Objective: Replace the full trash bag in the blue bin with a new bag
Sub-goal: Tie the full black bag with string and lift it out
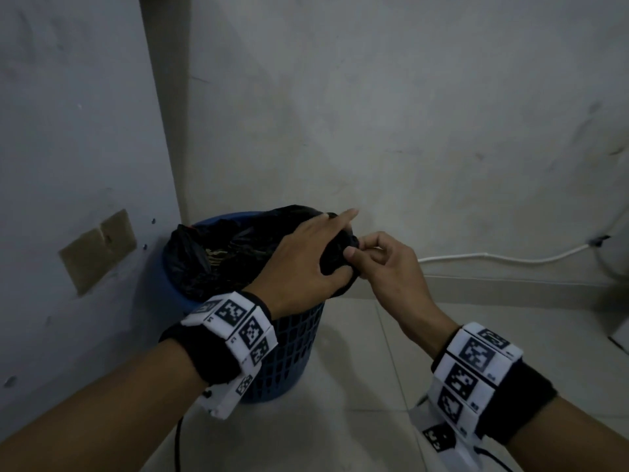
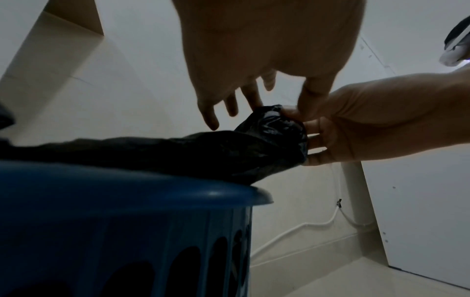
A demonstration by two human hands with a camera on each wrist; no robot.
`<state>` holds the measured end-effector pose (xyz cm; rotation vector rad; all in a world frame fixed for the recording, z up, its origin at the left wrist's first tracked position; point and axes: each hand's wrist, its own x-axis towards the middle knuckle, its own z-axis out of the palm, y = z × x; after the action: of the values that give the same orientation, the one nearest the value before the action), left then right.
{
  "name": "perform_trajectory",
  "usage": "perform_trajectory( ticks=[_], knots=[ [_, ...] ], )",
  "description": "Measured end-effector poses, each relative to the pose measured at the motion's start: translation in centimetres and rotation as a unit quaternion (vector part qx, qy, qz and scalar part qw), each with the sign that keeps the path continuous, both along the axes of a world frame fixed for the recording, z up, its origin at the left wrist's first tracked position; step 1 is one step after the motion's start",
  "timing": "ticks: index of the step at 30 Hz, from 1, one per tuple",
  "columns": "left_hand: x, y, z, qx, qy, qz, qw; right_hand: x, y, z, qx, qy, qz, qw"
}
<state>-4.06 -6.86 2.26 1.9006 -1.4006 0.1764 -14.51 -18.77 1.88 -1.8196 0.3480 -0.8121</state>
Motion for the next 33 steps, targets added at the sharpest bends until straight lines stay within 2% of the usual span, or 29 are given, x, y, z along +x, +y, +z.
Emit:
perform_trajectory(
  ticks=[6,9,15,23,27,30,33],
  knots=[
    [0.2,-0.8,-0.4,-0.018,0.023,0.028,0.999,-0.9,-0.7,0.5,-0.018,0.023,-0.009,1.000],
    [-0.2,-1.0,-0.4,-0.037,0.036,0.017,0.999,-1.0,-0.7,0.0,-0.032,0.057,-0.022,0.998],
    [-1.0,-0.9,-0.3,-0.061,0.044,-0.017,0.997,-1.0,-1.1,-0.3,-0.061,0.040,-0.052,0.996],
    [-0.4,-0.5,-0.1,-0.110,0.109,0.001,0.988,-1.4,-0.3,-0.4,-0.071,0.040,0.007,0.997],
    [-0.5,-0.4,-0.6,-0.120,0.061,0.047,0.990,-1.3,-0.5,-0.3,-0.002,0.060,0.033,0.998],
    [-1.1,-0.1,-0.6,-0.155,-0.009,0.115,0.981,-1.1,-0.3,-0.2,-0.006,0.064,0.027,0.998],
    [-1.6,0.2,-0.3,-0.155,0.016,0.137,0.978,-0.8,0.1,-0.2,-0.036,0.051,0.026,0.998]
  ],
)
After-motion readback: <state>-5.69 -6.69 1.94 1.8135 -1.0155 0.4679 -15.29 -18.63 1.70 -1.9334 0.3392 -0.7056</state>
